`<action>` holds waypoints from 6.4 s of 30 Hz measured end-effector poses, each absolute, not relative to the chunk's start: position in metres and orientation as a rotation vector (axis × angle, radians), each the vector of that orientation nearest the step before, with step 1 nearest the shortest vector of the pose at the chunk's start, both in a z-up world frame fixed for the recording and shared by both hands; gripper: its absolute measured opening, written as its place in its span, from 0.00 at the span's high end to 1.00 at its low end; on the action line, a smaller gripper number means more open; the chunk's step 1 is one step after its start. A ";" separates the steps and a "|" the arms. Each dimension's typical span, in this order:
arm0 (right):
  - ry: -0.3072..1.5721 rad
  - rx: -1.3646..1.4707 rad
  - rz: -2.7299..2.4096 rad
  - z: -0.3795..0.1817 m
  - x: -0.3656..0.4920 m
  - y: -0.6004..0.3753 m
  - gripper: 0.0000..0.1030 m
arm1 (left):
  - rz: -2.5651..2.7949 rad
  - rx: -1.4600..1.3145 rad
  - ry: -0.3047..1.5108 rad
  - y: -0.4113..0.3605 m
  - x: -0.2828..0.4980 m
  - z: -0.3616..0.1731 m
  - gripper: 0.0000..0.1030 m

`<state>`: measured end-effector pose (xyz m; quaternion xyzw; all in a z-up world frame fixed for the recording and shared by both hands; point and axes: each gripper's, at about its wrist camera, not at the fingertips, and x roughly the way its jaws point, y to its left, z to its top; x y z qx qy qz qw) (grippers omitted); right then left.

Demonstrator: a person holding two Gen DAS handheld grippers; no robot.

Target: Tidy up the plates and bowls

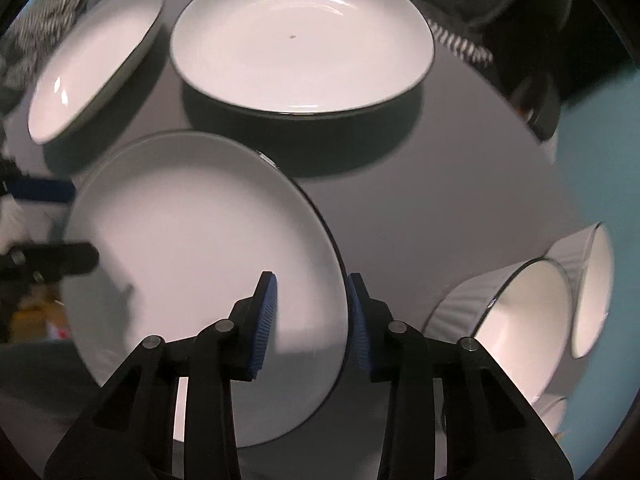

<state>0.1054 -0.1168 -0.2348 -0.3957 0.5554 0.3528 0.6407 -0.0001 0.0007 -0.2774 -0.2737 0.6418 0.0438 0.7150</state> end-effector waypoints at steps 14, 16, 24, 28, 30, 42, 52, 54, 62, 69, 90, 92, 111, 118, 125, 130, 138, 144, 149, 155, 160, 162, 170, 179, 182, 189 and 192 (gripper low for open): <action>1.312 -0.817 0.694 -0.233 0.106 -0.114 0.74 | 0.067 -0.579 1.443 -0.008 0.012 -0.283 0.32; 1.366 -0.732 0.694 -0.234 0.116 -0.121 0.77 | 0.062 -0.582 1.440 -0.008 0.013 -0.284 0.32; 1.517 -0.466 0.705 -0.245 0.145 -0.140 0.85 | 0.061 -0.598 1.448 0.008 0.001 -0.283 0.44; 1.575 -0.325 0.717 -0.255 0.160 -0.152 0.85 | 0.056 -0.593 1.441 0.010 -0.003 -0.283 0.51; 1.602 -0.276 0.717 -0.260 0.163 -0.158 0.85 | 0.050 -0.591 1.445 0.011 -0.003 -0.283 0.56; 1.577 -0.260 0.725 -0.252 0.139 -0.166 0.82 | 0.023 -0.624 1.471 0.008 0.000 -0.293 0.86; 1.576 -0.243 0.705 -0.245 0.120 -0.168 0.81 | 0.019 -0.662 1.474 0.012 -0.002 -0.296 0.89; 1.594 -0.226 0.695 -0.245 0.119 -0.171 0.81 | 0.018 -0.679 1.467 0.014 -0.003 -0.297 0.90; 1.619 -0.196 0.695 -0.248 0.123 -0.177 0.83 | 0.049 -0.702 1.472 0.021 -0.003 -0.296 0.90; 1.641 -0.165 0.685 -0.250 0.122 -0.182 0.84 | 0.069 -0.681 1.473 0.021 -0.006 -0.295 0.89; 1.609 -0.122 0.696 -0.218 0.150 -0.180 0.86 | 0.099 -0.659 1.422 0.049 0.018 -0.249 0.90; 1.599 -0.126 0.700 -0.215 0.155 -0.175 0.86 | 0.098 -0.658 1.412 0.054 0.024 -0.243 0.90; 1.576 -0.113 0.698 -0.207 0.218 -0.108 0.86 | 0.135 -0.618 1.378 0.101 0.103 -0.236 0.88; 1.598 -0.127 0.699 -0.216 0.242 -0.096 0.86 | 0.165 -0.614 1.404 0.114 0.128 -0.248 0.87; 1.630 -0.141 0.708 -0.225 0.258 -0.087 0.86 | 0.188 -0.605 1.425 0.121 0.135 -0.252 0.86; 1.645 -0.150 0.701 -0.228 0.264 -0.083 0.86 | 0.201 -0.605 1.441 0.122 0.138 -0.256 0.86; 1.650 -0.210 0.660 -0.231 0.264 -0.073 0.85 | 0.222 -0.528 1.492 0.117 0.145 -0.261 0.86; 1.642 -0.283 0.613 -0.232 0.263 -0.066 0.85 | 0.229 -0.399 1.533 0.106 0.149 -0.259 0.87; 1.655 -0.349 0.597 -0.228 0.264 -0.061 0.83 | 0.221 -0.392 1.531 0.107 0.150 -0.254 0.85; 1.660 -0.387 0.597 -0.221 0.262 -0.056 0.67 | 0.225 -0.412 1.498 0.106 0.148 -0.246 0.63; 1.597 -0.448 0.555 -0.211 0.263 -0.055 0.51 | 0.222 -0.408 1.476 0.103 0.141 -0.235 0.61; 1.591 -0.446 0.569 -0.208 0.263 -0.055 0.51 | 0.229 -0.415 1.468 0.102 0.137 -0.231 0.59; 1.508 -0.528 0.615 -0.185 0.251 -0.052 0.43 | 0.265 -0.481 1.399 0.113 0.103 -0.203 0.45; 1.413 -0.665 0.762 -0.160 0.215 -0.032 0.39 | 0.329 -0.550 1.326 0.137 0.056 -0.180 0.36; 1.379 -0.722 0.813 -0.156 0.202 -0.024 0.36 | 0.356 -0.579 1.315 0.148 0.037 -0.178 0.36; 1.300 -0.845 0.957 -0.152 0.169 0.007 0.34 | 0.449 -0.660 1.317 0.175 -0.004 -0.191 0.36; 1.295 -0.867 1.006 -0.156 0.159 0.021 0.33 | 0.483 -0.713 1.314 0.183 -0.019 -0.200 0.36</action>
